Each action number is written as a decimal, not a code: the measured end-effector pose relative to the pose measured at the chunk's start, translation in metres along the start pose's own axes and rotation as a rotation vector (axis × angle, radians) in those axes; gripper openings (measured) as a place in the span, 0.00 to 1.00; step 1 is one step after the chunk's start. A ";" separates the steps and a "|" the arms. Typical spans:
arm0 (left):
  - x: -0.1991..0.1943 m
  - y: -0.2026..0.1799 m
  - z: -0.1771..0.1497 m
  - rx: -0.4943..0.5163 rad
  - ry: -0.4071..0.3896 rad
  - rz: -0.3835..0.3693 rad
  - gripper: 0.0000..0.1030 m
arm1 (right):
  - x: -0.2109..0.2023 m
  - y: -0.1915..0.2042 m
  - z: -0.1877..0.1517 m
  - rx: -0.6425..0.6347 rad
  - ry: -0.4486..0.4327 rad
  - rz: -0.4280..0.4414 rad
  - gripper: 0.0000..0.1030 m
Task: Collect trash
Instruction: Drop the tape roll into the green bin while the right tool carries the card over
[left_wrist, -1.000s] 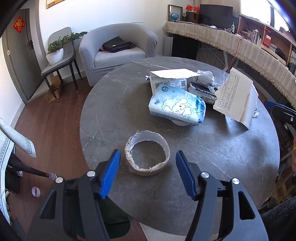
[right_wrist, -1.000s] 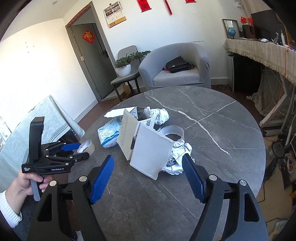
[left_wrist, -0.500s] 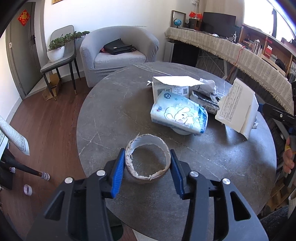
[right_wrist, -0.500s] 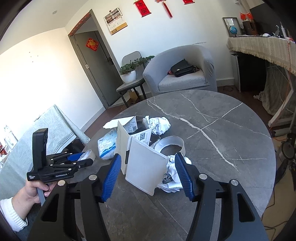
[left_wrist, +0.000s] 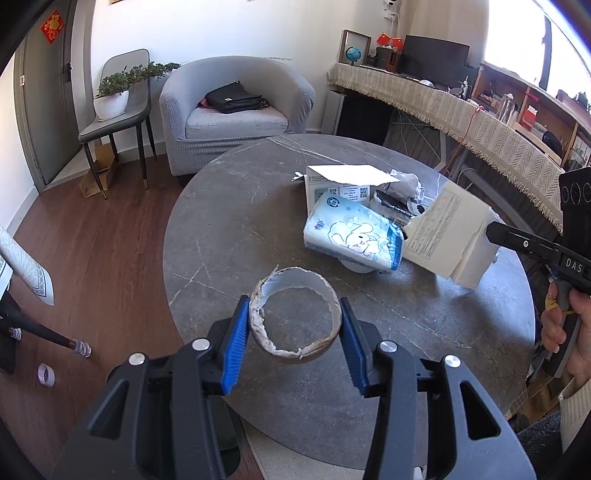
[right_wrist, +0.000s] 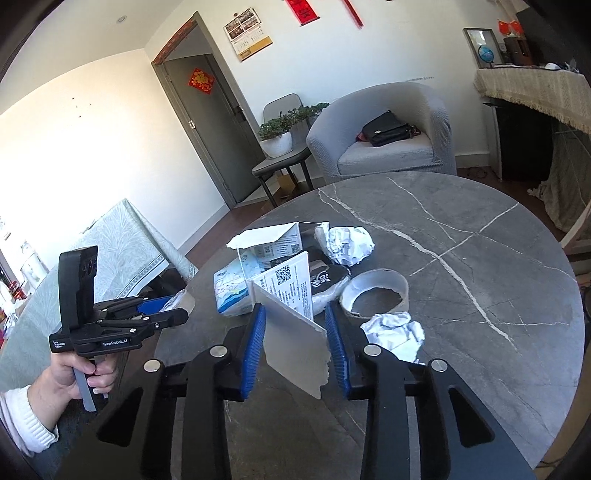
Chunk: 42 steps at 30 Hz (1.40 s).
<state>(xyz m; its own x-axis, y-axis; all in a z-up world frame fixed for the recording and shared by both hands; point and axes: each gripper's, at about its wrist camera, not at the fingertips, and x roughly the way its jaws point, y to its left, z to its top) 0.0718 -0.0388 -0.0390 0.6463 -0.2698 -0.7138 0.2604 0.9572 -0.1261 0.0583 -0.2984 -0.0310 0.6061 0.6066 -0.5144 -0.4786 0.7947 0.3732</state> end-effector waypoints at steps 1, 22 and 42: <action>-0.002 0.001 0.000 -0.002 -0.002 -0.004 0.48 | 0.001 0.005 0.000 -0.014 0.007 0.005 0.23; -0.054 0.042 -0.003 -0.102 -0.104 0.010 0.48 | 0.000 0.096 0.029 -0.174 0.022 -0.024 0.00; -0.038 0.135 -0.054 -0.187 0.019 0.124 0.48 | 0.087 0.210 0.033 -0.246 0.100 0.108 0.00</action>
<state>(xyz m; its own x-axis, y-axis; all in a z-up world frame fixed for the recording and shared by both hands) 0.0436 0.1066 -0.0657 0.6507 -0.1489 -0.7446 0.0415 0.9861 -0.1609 0.0316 -0.0782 0.0284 0.4832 0.6731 -0.5599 -0.6841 0.6893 0.2383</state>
